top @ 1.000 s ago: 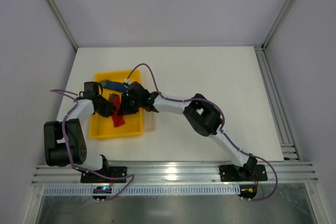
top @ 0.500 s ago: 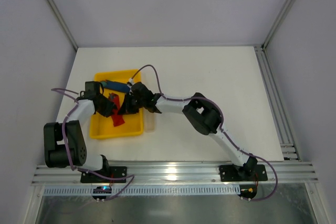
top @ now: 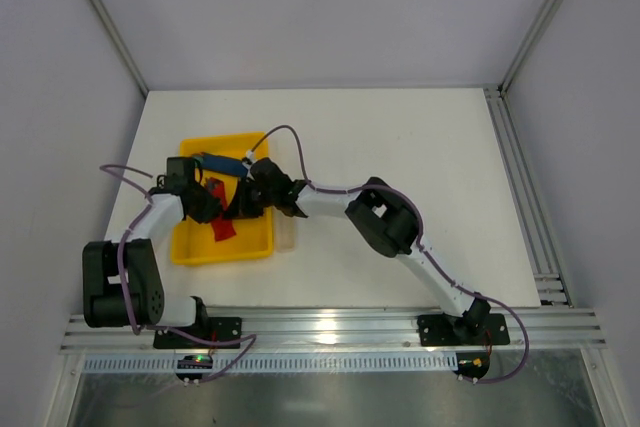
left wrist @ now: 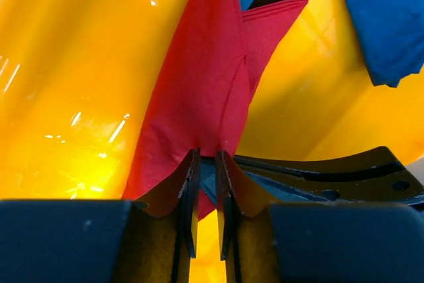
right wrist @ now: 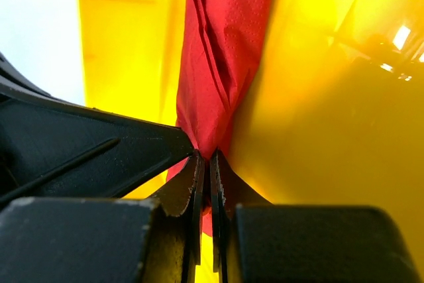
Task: Place the utensils on the paper napkin and roll it up
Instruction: Place the utensils in the bin.
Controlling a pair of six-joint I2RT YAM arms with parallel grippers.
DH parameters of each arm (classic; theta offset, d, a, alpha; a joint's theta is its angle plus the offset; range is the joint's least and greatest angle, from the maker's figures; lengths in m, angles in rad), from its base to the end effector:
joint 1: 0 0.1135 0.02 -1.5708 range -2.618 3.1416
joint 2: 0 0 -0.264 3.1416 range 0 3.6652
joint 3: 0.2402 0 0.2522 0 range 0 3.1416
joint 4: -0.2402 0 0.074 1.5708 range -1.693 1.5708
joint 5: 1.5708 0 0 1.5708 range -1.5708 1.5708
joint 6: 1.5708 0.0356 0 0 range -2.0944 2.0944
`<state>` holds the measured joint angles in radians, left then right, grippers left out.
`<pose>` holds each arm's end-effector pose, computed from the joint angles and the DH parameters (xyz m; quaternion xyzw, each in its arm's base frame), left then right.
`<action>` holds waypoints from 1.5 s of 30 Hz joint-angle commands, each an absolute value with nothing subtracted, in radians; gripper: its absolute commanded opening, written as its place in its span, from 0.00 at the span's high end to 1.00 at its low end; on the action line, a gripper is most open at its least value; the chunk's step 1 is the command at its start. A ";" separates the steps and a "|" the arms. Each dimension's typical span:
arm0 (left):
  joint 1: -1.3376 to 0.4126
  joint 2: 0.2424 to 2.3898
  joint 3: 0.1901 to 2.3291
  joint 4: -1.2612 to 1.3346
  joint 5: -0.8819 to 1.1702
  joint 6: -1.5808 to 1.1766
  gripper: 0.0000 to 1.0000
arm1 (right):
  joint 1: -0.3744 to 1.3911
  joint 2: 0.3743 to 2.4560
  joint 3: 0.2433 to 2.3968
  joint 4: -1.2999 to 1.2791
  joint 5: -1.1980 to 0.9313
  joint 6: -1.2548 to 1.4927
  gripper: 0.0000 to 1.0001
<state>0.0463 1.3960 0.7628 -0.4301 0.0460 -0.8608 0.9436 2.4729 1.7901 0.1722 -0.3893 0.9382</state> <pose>0.2601 0.0104 0.1811 -0.4188 0.8724 -0.1198 0.2216 0.3109 0.4519 0.1169 -0.1001 0.8462 0.4992 0.1574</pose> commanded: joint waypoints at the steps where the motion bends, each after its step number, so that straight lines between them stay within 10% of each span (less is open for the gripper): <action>1: 0.028 1.359 0.715 -0.494 0.051 -0.841 0.83 | 0.937 2.476 1.828 0.147 -0.316 0.922 0.93; 45: -0.046 1.379 0.661 -0.459 0.006 -0.848 0.88 | 0.927 2.304 1.772 -0.031 -0.169 0.741 0.69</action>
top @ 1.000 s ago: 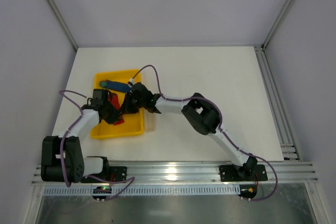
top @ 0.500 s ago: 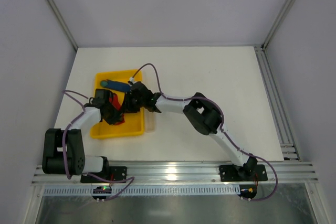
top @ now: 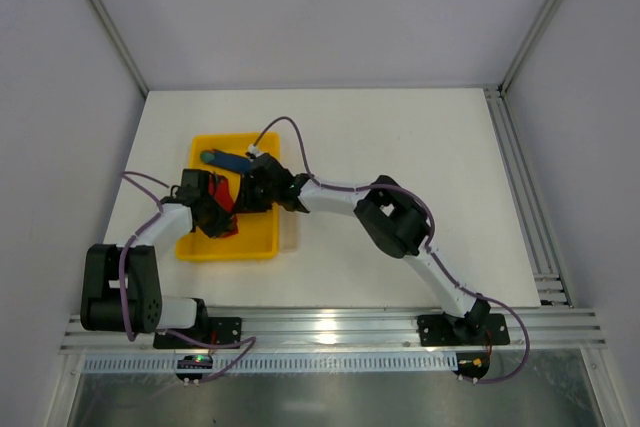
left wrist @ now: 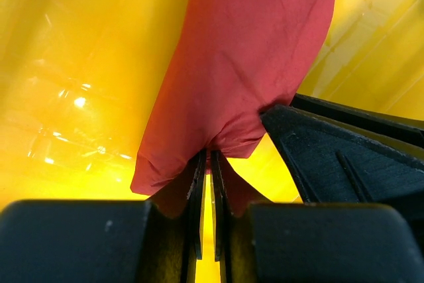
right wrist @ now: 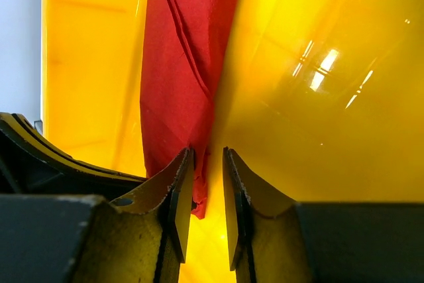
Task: Place the utensils on the paper napkin and roll it up
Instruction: Place the utensils in the bin.
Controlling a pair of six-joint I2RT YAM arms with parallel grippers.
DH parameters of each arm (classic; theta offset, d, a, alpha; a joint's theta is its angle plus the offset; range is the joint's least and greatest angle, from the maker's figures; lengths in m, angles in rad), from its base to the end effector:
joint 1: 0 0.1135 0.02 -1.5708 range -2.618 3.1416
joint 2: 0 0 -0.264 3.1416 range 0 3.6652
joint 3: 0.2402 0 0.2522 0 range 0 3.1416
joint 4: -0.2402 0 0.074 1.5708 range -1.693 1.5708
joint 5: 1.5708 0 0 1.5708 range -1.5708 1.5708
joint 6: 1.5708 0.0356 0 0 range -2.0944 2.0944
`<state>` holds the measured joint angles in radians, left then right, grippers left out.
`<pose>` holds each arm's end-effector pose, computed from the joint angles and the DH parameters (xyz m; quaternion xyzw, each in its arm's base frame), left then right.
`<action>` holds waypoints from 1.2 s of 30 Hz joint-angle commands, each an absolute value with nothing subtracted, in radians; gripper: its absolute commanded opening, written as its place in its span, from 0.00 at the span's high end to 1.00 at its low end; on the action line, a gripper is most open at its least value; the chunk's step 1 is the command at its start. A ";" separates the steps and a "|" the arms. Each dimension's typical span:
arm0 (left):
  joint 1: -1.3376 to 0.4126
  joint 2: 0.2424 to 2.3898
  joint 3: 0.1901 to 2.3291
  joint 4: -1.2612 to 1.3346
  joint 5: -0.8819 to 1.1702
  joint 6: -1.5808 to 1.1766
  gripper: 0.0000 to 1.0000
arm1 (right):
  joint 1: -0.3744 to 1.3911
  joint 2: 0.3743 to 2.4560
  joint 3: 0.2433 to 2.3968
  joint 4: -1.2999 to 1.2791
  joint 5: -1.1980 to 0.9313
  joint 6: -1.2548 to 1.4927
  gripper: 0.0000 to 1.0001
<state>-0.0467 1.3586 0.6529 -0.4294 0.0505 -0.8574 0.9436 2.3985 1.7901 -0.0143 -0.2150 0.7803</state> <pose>0.2357 -0.0128 0.1591 -0.3799 0.8991 -0.1166 0.1836 0.3096 0.4401 0.1379 -0.1210 0.8777 0.4067 0.2230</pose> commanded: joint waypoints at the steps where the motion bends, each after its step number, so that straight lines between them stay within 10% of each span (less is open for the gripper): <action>1: -0.046 1.379 0.663 -0.460 0.006 -0.848 0.88 | 0.927 2.301 1.770 -0.028 -0.169 0.738 0.71; 13: -0.046 1.384 0.667 -0.460 0.006 -0.848 0.88 | 0.927 2.277 1.750 0.034 -0.199 0.738 0.71; 27: -0.046 1.381 0.670 -0.460 -0.026 -0.844 0.88 | 0.923 2.373 1.759 0.262 -0.436 0.867 0.96; 36: -0.046 1.382 0.673 -0.457 -0.028 -0.847 0.87 | 0.917 2.416 1.824 0.009 -0.387 0.789 0.96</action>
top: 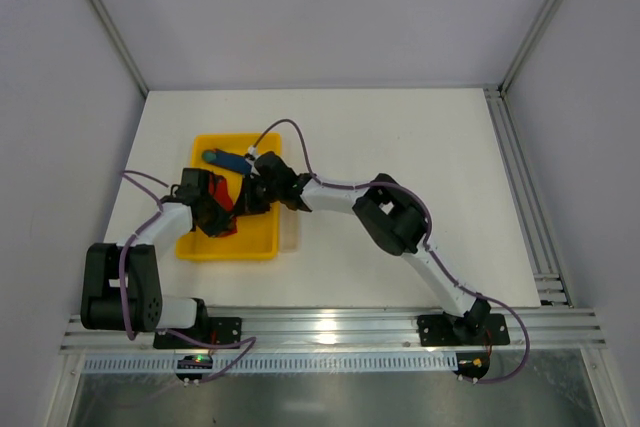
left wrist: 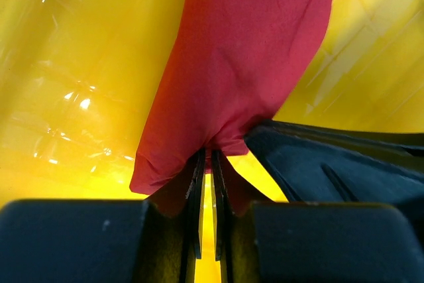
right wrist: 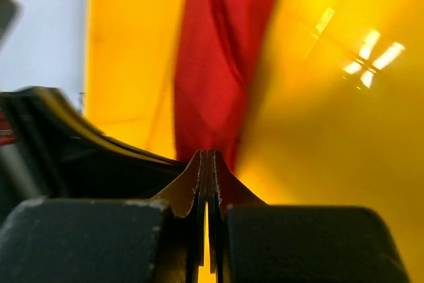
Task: Place the utensils on the paper napkin and roll it up
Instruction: Place the utensils in the bin.
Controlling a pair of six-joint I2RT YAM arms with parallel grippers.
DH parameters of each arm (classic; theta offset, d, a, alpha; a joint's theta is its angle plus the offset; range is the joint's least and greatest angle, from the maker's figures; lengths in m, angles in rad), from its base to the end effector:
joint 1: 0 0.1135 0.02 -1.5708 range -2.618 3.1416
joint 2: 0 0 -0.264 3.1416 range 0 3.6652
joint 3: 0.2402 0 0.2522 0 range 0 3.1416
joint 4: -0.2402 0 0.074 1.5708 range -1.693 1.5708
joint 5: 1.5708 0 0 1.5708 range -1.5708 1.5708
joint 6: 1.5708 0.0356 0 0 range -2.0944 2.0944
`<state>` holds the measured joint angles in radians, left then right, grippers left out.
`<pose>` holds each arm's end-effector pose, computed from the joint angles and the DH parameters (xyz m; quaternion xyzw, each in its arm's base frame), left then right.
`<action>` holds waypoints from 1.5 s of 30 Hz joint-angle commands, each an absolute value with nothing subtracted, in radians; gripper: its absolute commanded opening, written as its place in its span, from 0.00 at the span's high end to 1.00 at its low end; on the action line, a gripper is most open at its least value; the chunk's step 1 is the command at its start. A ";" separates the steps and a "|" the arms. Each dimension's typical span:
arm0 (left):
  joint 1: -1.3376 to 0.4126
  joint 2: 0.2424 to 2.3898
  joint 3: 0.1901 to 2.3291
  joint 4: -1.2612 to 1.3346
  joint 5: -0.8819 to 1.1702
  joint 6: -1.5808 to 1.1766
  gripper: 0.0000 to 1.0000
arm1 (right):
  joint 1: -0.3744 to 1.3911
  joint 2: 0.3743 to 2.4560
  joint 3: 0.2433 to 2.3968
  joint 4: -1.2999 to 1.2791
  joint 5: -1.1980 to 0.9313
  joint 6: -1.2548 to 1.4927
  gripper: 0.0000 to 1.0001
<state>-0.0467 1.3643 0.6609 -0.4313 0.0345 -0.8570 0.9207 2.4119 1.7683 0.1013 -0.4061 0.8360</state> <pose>0.2375 -0.0123 0.1599 -0.3813 0.8986 -0.1096 0.1872 0.3157 0.4385 0.1354 -0.1352 0.8478 0.4829 0.1724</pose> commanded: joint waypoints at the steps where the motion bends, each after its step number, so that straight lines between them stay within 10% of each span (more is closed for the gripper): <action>1: -0.046 1.384 0.673 -0.457 -0.029 -0.847 0.87 | 0.916 2.428 1.838 -0.026 -0.371 0.773 0.96; 45: -0.046 1.350 0.879 -0.614 -0.118 -0.833 0.64 | 0.931 2.505 1.913 0.064 -0.413 0.822 0.92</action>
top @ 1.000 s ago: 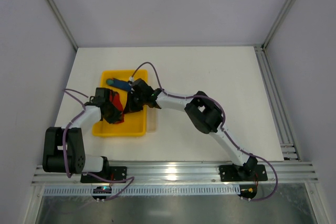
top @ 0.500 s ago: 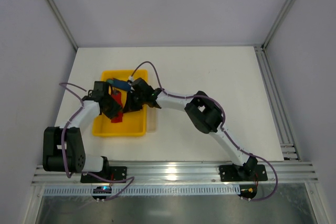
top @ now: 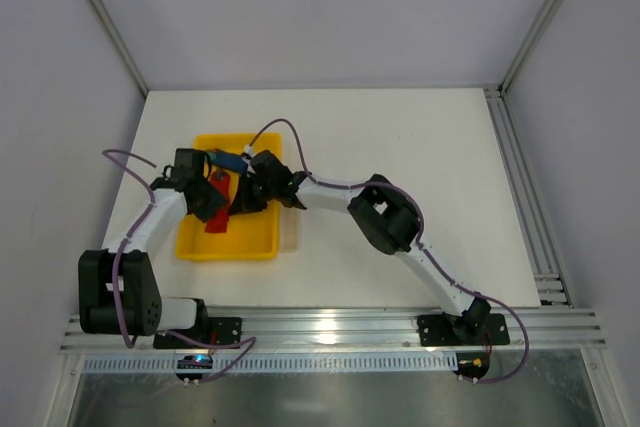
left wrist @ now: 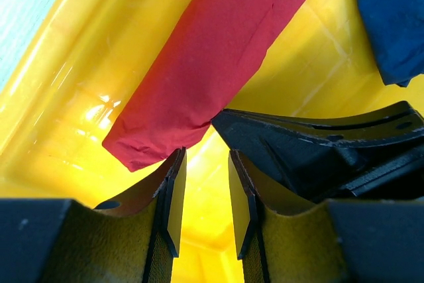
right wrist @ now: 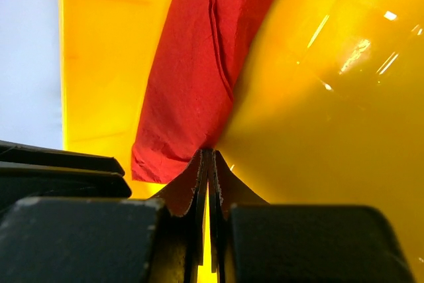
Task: Place the utensils on the paper napkin and roll it up
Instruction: Place the utensils in the bin.
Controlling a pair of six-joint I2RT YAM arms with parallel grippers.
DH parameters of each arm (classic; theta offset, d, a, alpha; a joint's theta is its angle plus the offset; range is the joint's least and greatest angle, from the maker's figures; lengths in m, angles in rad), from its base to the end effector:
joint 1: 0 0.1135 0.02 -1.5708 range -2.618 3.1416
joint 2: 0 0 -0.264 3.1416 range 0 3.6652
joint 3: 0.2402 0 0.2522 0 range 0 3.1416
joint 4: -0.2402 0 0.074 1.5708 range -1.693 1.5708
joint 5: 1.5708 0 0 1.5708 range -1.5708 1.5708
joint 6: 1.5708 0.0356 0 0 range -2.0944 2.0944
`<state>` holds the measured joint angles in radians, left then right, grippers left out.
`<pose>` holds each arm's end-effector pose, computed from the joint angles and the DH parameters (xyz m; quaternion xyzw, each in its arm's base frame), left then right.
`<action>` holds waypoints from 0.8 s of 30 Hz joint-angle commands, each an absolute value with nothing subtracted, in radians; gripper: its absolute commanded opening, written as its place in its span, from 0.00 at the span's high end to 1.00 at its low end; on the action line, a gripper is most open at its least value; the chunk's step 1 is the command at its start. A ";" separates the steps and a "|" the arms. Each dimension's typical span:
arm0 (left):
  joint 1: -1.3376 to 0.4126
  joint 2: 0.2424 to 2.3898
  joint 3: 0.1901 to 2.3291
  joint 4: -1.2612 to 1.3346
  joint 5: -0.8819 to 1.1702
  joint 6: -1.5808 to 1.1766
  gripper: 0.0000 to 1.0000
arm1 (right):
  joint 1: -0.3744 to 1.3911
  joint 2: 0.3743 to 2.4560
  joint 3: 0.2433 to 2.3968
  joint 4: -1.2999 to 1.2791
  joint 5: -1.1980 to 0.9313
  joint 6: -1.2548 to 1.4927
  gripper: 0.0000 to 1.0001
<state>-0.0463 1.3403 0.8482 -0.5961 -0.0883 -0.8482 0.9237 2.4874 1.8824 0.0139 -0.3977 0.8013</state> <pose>0.2546 -0.0087 0.2107 -0.3883 0.8890 -0.0646 0.2338 0.3229 0.4501 0.1246 -0.1457 0.8577 0.4637 0.1677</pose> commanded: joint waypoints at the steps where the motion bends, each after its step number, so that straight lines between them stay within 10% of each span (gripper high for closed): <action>1: -0.046 1.350 0.877 -0.612 -0.117 -0.833 0.64 | 0.931 2.503 1.910 0.077 -0.414 0.825 0.92; 24: -0.046 1.373 0.830 -0.597 -0.158 -0.836 0.64 | 0.928 2.462 1.838 0.181 -0.425 0.845 0.89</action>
<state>-0.0463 1.3628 0.8433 -0.6125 -0.1276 -0.8341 0.9237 2.5092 1.8450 0.1345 -0.4229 0.8459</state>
